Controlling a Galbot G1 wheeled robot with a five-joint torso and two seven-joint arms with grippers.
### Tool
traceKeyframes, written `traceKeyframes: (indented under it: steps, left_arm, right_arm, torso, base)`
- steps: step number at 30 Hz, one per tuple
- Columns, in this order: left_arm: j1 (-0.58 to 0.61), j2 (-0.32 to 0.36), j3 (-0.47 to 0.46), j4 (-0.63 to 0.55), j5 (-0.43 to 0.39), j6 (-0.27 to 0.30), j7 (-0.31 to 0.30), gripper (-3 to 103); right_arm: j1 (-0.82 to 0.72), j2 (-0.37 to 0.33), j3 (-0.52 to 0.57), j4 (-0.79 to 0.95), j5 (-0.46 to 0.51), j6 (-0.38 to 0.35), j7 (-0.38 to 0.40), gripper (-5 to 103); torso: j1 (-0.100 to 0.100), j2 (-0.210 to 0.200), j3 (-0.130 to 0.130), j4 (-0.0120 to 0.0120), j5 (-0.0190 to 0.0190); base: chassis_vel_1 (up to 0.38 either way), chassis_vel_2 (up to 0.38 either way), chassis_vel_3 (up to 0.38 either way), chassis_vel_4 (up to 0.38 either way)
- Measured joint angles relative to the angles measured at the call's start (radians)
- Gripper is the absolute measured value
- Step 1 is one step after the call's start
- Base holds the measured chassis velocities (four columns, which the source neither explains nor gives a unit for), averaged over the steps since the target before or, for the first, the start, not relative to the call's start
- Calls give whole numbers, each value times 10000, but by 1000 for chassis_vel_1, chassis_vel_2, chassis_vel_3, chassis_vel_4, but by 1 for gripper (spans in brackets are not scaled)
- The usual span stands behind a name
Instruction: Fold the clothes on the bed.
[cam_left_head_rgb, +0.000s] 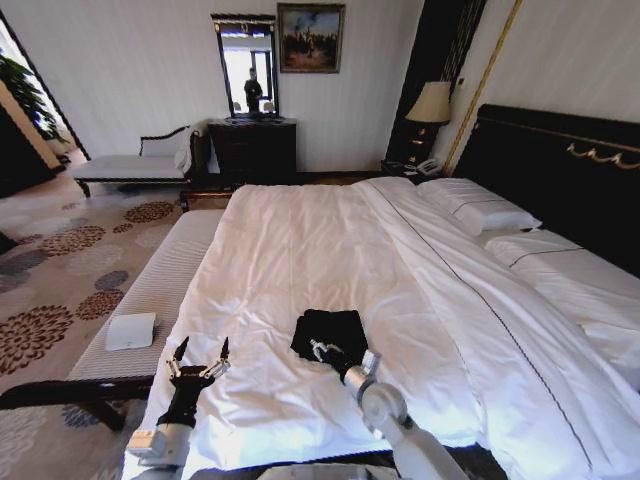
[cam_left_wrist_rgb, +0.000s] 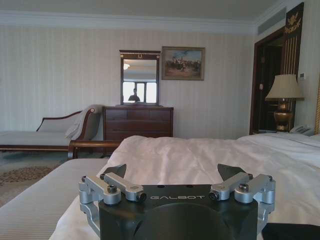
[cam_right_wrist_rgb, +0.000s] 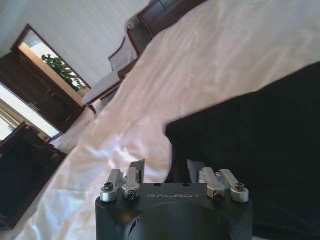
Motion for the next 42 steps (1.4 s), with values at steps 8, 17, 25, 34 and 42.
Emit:
traceKeyframes:
  steps: [8, 17, 25, 34, 42]
  left_arm:
    - [0, 0, 0, 0, 0, 0, 0, 100]
    - [0, 0, 0, 0, 0, 0, 0, 100]
    - [0, 0, 0, 0, 0, 0, 0, 100]
    - [0, 0, -1, 0, 0, 0, -1, 100]
    - [0, 0, -1, 0, 0, 0, 0, 100]
  right_arm:
    - [21, 288, 517, -37, -1230, 793, -230, 79]
    - [987, 591, 783, -2245, -5627, 3327, -423, 100]
    - [567, 820, 1728, -2739, -7621, 4732, -474, 100]
    - [-673, 561, 4223, -1609, -6591, 4860, -656, 100]
    - [-2542, 590, 5994, -189, -5774, 5053, -976, 100]
  torso:
    - [0, 0, 0, -1, -1]
    - [0, -1, 0, 1, 2]
    - [1, -1, 1, -1, 2]
    - [0, 0, 0, -2, 1]
    - [0, 0, -1, 0, 1]
  base:
    - [0, 0, 0, 0]
    - [0, 0, 0, 0]
    - [0, 0, 0, 0]
    - [0, 0, 0, 0]
    - [0, 0, 0, 0]
